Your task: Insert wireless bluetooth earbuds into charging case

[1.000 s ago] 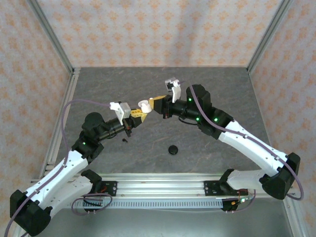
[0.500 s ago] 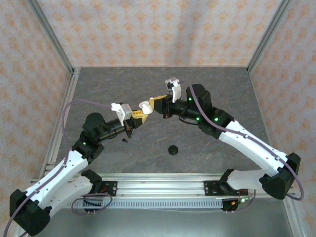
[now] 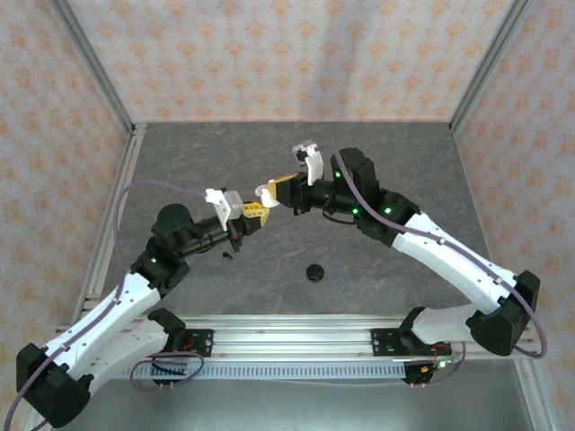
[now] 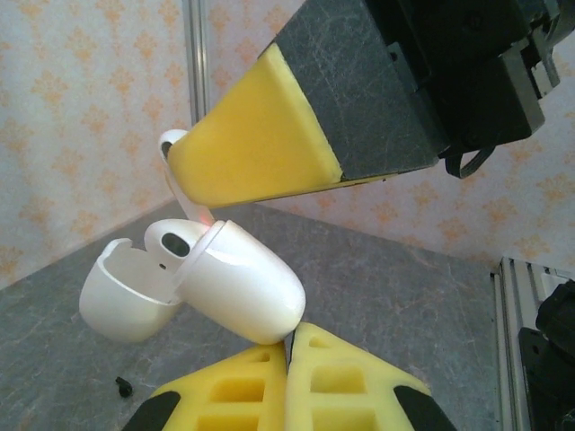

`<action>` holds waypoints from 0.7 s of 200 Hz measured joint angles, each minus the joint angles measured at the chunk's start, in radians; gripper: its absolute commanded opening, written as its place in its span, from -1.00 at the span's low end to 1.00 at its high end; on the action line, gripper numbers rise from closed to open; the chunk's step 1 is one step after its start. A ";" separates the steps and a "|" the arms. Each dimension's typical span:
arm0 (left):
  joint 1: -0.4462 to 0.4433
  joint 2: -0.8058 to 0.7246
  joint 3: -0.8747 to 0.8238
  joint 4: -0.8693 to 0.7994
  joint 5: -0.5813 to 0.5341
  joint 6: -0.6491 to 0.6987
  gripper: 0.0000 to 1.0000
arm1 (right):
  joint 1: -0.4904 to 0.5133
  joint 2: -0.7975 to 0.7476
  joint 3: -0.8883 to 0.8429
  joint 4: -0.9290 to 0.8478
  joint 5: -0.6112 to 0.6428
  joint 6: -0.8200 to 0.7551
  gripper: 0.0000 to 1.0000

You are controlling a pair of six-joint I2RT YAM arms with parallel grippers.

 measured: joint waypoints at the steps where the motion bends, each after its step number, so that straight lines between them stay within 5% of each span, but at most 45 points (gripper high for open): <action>1: 0.000 0.000 0.000 0.000 0.000 0.000 -1.00 | 0.000 0.000 0.000 0.000 0.000 0.000 -0.73; 140: -0.005 0.016 0.000 -0.014 0.001 0.018 -1.00 | -0.008 0.006 -0.005 -0.027 -0.039 0.014 -0.79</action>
